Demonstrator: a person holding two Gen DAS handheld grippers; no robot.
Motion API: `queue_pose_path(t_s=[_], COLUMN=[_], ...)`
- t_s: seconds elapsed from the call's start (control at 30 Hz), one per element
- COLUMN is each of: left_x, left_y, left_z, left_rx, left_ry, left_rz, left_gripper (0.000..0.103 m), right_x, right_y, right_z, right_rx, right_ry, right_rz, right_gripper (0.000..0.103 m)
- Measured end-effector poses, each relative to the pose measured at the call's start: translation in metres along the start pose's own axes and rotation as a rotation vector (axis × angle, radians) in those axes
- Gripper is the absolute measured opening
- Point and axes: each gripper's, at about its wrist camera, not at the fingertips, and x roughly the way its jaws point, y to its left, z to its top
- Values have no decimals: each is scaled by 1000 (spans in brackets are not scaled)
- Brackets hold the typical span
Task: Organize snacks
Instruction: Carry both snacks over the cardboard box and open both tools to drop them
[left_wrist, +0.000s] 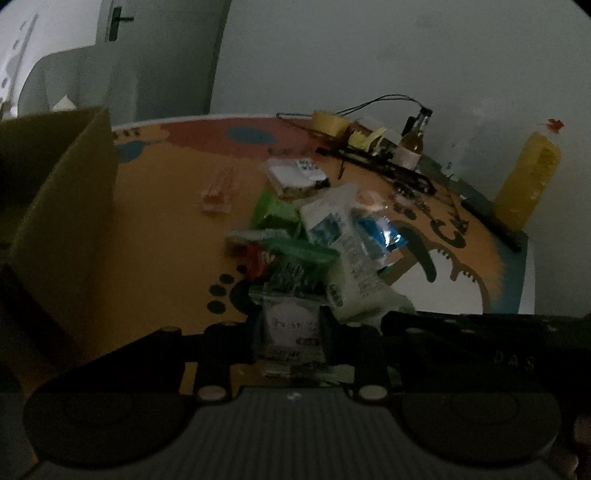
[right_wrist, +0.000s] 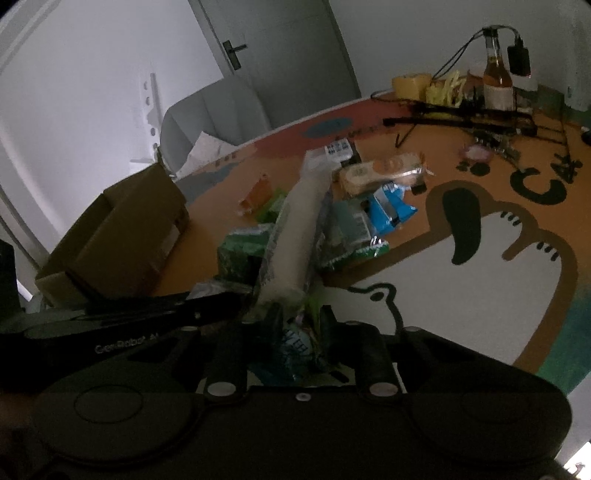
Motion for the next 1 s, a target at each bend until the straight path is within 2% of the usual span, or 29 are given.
queue_pose_path(t_s=[0.37, 0.43, 0.63, 0.77, 0.8, 0.83, 0.93, 1.0], left_x=[-32, -39, -61, -71, -72, -74, -75, -76], left_y=[12, 14, 19, 25, 26, 28, 33, 36], left_z=[13, 15, 20, 18, 17, 16, 12, 10], left_rx=[23, 22, 21, 20, 17, 14, -4, -11], left_ry=[-59, -70, -119, -136, -135, -134, -130, -129], left_rz=[-34, -38, -33, -22, -19, -18, -9, -5], left_gripper=[29, 29, 29, 29, 29, 29, 29, 29], right_x=[-20, -22, -22, -23, -23, -23, -25, -24], right_y=[14, 19, 33, 35, 34, 33, 35, 37], right_z=[5, 6, 7, 7, 7, 6, -1, -5], right_rx=[32, 27, 6, 14, 24, 29, 9, 0], right_ry=[-96, -103, -112, -88, -66, -46, -28, -12], right_rz=[-35, -33, -34, -31, -31, -30, -32, -24], right_gripper=[14, 0, 0, 0, 9, 14, 57, 65])
